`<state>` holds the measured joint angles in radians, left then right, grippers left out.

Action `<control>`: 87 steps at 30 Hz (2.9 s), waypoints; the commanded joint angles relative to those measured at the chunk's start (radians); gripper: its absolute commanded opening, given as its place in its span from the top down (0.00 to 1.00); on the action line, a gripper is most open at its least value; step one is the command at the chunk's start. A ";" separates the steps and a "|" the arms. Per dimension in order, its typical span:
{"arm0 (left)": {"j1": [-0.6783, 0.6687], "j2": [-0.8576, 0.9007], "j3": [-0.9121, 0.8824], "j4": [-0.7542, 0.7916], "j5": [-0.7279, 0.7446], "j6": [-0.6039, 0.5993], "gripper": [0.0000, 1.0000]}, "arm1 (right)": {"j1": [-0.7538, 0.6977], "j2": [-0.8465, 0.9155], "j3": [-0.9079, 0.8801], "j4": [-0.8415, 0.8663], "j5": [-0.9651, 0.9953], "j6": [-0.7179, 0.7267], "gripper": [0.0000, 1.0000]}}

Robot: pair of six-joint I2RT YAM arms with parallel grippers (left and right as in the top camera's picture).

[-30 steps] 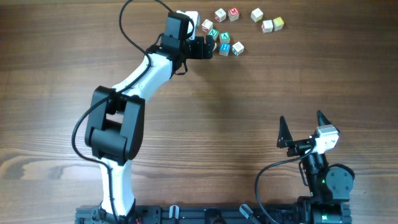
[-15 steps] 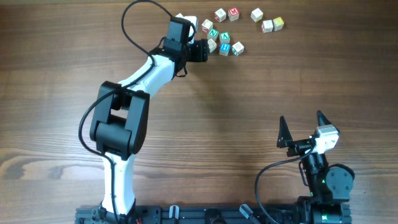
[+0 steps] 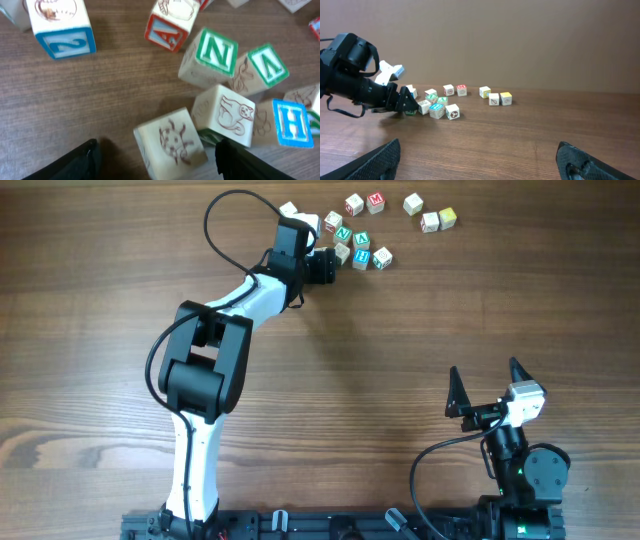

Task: Form a tower
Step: 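Lower the left gripper onto the ladybug-picture block and close, then carry the ladybug block toward the table center with the left gripper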

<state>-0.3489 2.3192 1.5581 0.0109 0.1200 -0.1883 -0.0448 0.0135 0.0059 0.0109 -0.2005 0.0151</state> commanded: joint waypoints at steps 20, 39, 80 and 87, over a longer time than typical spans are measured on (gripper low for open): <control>-0.029 -0.047 0.008 -0.014 -0.055 0.002 0.76 | -0.004 -0.003 -0.001 0.003 0.010 0.013 0.00; -0.128 -0.223 0.008 -0.491 -0.066 -0.169 0.78 | -0.004 -0.003 -0.001 0.003 0.010 0.013 0.00; -0.225 -0.175 -0.134 -0.430 -0.163 -0.180 0.71 | -0.004 -0.003 -0.001 0.003 0.010 0.013 0.00; -0.229 -0.175 -0.134 -0.447 -0.163 -0.243 0.54 | -0.004 -0.003 -0.001 0.003 0.010 0.013 0.00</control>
<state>-0.5797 2.1242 1.4384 -0.4252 -0.0368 -0.3954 -0.0448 0.0135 0.0059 0.0109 -0.2005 0.0151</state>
